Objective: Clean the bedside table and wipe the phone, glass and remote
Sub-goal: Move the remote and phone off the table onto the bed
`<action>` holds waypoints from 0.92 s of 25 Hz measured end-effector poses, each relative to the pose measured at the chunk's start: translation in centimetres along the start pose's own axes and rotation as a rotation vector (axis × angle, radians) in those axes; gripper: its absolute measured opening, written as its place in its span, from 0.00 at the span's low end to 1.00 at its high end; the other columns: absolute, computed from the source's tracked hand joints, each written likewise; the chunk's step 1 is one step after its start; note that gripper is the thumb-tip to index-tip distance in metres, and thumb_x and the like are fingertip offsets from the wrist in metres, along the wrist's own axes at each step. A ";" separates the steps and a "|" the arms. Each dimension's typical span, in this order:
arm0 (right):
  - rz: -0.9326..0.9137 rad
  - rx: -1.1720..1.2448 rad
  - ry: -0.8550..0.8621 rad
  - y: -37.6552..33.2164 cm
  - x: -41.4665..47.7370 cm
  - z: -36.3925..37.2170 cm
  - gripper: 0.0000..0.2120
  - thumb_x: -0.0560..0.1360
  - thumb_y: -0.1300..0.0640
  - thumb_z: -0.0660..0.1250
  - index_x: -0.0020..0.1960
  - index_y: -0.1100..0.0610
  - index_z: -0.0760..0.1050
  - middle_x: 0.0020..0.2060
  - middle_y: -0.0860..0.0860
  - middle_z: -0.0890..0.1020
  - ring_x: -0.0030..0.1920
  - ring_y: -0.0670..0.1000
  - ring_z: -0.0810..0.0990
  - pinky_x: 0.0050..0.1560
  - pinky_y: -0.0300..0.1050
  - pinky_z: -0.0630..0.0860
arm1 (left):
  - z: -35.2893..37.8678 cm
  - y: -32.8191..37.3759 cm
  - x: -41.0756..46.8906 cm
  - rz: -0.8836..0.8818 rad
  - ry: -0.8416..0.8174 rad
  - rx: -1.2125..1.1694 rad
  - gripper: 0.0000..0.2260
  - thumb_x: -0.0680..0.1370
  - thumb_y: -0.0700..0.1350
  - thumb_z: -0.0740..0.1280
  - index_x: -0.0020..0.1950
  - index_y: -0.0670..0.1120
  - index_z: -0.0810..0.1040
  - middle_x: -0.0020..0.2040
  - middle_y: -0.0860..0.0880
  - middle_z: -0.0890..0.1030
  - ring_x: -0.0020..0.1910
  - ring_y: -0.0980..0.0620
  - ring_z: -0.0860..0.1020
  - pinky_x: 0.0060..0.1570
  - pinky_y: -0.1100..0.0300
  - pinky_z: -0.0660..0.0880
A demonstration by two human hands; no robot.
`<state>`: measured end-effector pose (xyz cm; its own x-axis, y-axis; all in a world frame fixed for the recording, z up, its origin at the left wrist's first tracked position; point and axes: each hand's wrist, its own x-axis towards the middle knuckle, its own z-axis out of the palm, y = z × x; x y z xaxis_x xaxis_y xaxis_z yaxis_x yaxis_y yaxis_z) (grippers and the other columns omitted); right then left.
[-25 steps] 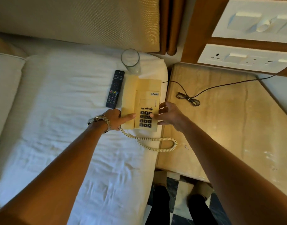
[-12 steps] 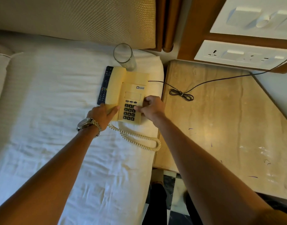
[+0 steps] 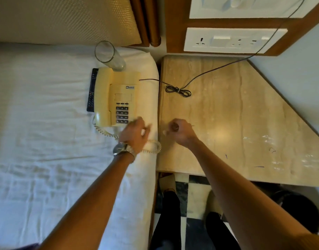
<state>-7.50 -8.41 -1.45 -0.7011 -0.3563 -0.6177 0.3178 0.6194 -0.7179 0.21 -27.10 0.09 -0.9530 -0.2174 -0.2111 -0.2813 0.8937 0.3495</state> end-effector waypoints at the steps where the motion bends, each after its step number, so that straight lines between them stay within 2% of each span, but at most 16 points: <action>1: 0.039 0.013 -0.054 1.9 -1.3 -0.6 0.09 0.74 0.59 0.75 0.49 0.65 0.82 0.44 0.58 0.86 0.46 0.53 0.83 0.53 0.49 0.81 | 1.3 2.1 -1.3 0.094 -0.092 0.001 0.12 0.83 0.57 0.60 0.48 0.50 0.70 0.38 0.51 0.76 0.34 0.51 0.74 0.29 0.62 0.64; 2: 0.100 0.041 -0.143 3.9 -2.6 -1.2 0.07 0.76 0.60 0.72 0.47 0.65 0.83 0.43 0.59 0.86 0.44 0.53 0.84 0.53 0.50 0.82 | 2.8 4.1 -2.9 0.165 -0.185 0.025 0.11 0.83 0.58 0.59 0.48 0.51 0.70 0.37 0.53 0.77 0.33 0.51 0.75 0.28 0.62 0.62; 3: 0.195 0.076 -0.252 6.1 -3.9 -1.7 0.07 0.77 0.61 0.70 0.46 0.65 0.83 0.41 0.60 0.86 0.42 0.53 0.84 0.49 0.49 0.83 | 4.6 5.8 -4.6 0.219 -0.265 0.086 0.11 0.83 0.57 0.59 0.50 0.51 0.72 0.40 0.51 0.79 0.36 0.50 0.77 0.30 0.61 0.64; 4: 0.323 0.123 -0.374 8.3 -5.3 -2.1 0.08 0.78 0.61 0.68 0.48 0.65 0.83 0.43 0.61 0.86 0.43 0.54 0.84 0.47 0.47 0.83 | 6.7 7.0 -6.4 0.263 -0.321 0.176 0.11 0.82 0.56 0.60 0.55 0.50 0.74 0.46 0.49 0.82 0.43 0.47 0.80 0.35 0.59 0.68; 5: 0.468 0.167 -0.496 10.9 -6.6 -2.6 0.09 0.80 0.60 0.67 0.53 0.66 0.82 0.48 0.61 0.85 0.46 0.56 0.84 0.48 0.47 0.83 | 8.9 8.1 -8.3 0.273 -0.351 0.273 0.14 0.82 0.55 0.61 0.61 0.48 0.74 0.55 0.47 0.82 0.53 0.45 0.79 0.43 0.55 0.73; 7: 0.703 0.148 -0.715 15.6 -8.3 -3.1 0.18 0.83 0.57 0.64 0.69 0.65 0.74 0.66 0.62 0.79 0.61 0.59 0.81 0.62 0.53 0.80 | 12.0 8.5 -10.7 0.194 -0.322 0.365 0.27 0.80 0.57 0.63 0.74 0.43 0.69 0.71 0.41 0.74 0.69 0.40 0.72 0.63 0.48 0.72; 8: 0.755 0.092 -0.780 18.0 -8.9 -3.0 0.22 0.84 0.55 0.62 0.75 0.63 0.67 0.73 0.61 0.73 0.69 0.59 0.76 0.67 0.54 0.76 | 13.3 8.4 -11.2 0.121 -0.276 0.357 0.34 0.79 0.59 0.64 0.78 0.40 0.64 0.77 0.38 0.67 0.75 0.37 0.66 0.70 0.44 0.68; 9: 0.769 0.051 -0.786 20.2 -9.1 -2.6 0.26 0.85 0.53 0.61 0.79 0.60 0.60 0.76 0.58 0.68 0.73 0.58 0.72 0.68 0.52 0.74 | 14.6 8.3 -11.3 0.040 -0.246 0.346 0.39 0.79 0.62 0.63 0.81 0.39 0.58 0.80 0.36 0.59 0.79 0.35 0.60 0.75 0.42 0.62; 10: 0.752 0.045 -0.714 22.3 -9.1 -1.9 0.30 0.85 0.49 0.60 0.81 0.58 0.54 0.76 0.55 0.68 0.72 0.56 0.72 0.65 0.50 0.73 | 15.8 8.1 -11.1 -0.037 -0.234 0.330 0.42 0.79 0.65 0.60 0.82 0.38 0.52 0.82 0.36 0.52 0.81 0.35 0.53 0.78 0.40 0.56; 11: 0.707 0.044 -0.594 23.9 -8.9 -0.9 0.32 0.84 0.46 0.59 0.82 0.57 0.53 0.71 0.52 0.72 0.67 0.53 0.75 0.61 0.48 0.71 | 16.8 7.9 -10.8 -0.092 -0.233 0.317 0.44 0.80 0.67 0.57 0.82 0.37 0.47 0.83 0.36 0.47 0.82 0.36 0.48 0.80 0.40 0.51; 13: 0.590 -0.003 -0.387 25.6 -8.4 1.6 0.31 0.85 0.42 0.54 0.81 0.60 0.56 0.59 0.50 0.74 0.57 0.48 0.75 0.59 0.46 0.68 | 18.3 7.6 -10.1 -0.128 -0.206 0.296 0.47 0.79 0.71 0.51 0.82 0.37 0.42 0.82 0.36 0.42 0.82 0.38 0.43 0.80 0.41 0.41; 14: 0.544 0.005 -0.297 26.3 -7.9 3.0 0.30 0.85 0.44 0.53 0.80 0.61 0.58 0.60 0.52 0.74 0.59 0.49 0.75 0.62 0.47 0.70 | 18.8 7.3 -9.9 -0.120 -0.189 0.282 0.48 0.78 0.72 0.49 0.82 0.37 0.42 0.82 0.36 0.41 0.82 0.38 0.42 0.79 0.42 0.38; 16: 0.512 0.080 -0.040 27.4 -7.5 5.1 0.23 0.86 0.49 0.54 0.76 0.61 0.65 0.68 0.58 0.74 0.65 0.58 0.76 0.67 0.52 0.73 | 18.9 6.8 -9.9 -0.091 -0.158 0.252 0.49 0.77 0.74 0.47 0.82 0.36 0.45 0.82 0.35 0.44 0.82 0.37 0.43 0.78 0.43 0.38; 17: 0.510 0.088 0.082 28.0 -7.5 5.7 0.20 0.86 0.50 0.54 0.71 0.60 0.70 0.67 0.60 0.76 0.65 0.61 0.77 0.65 0.54 0.75 | 19.0 6.4 -10.0 -0.079 -0.137 0.250 0.50 0.76 0.74 0.46 0.82 0.36 0.46 0.82 0.35 0.45 0.82 0.37 0.44 0.78 0.42 0.39; 19: 0.481 0.053 0.160 28.9 -7.7 6.2 0.17 0.86 0.48 0.52 0.60 0.58 0.74 0.58 0.60 0.81 0.59 0.63 0.79 0.59 0.57 0.78 | 19.2 6.0 -10.0 -0.075 -0.131 0.239 0.51 0.75 0.76 0.44 0.82 0.37 0.45 0.83 0.36 0.44 0.82 0.38 0.44 0.79 0.41 0.40; 23: 0.547 0.098 0.139 29.9 -11.5 8.2 0.20 0.86 0.46 0.50 0.60 0.57 0.74 0.55 0.60 0.82 0.53 0.64 0.80 0.55 0.61 0.78 | 18.8 5.8 -9.8 -0.050 -0.199 0.232 0.59 0.69 0.82 0.47 0.82 0.39 0.37 0.82 0.39 0.37 0.81 0.41 0.35 0.76 0.45 0.30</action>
<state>15.32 8.52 -18.44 -0.4930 0.0971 -0.8646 0.7110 0.6177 -0.3360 10.04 -12.38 -12.98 -0.8913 -0.2028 -0.4056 -0.2722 0.9546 0.1209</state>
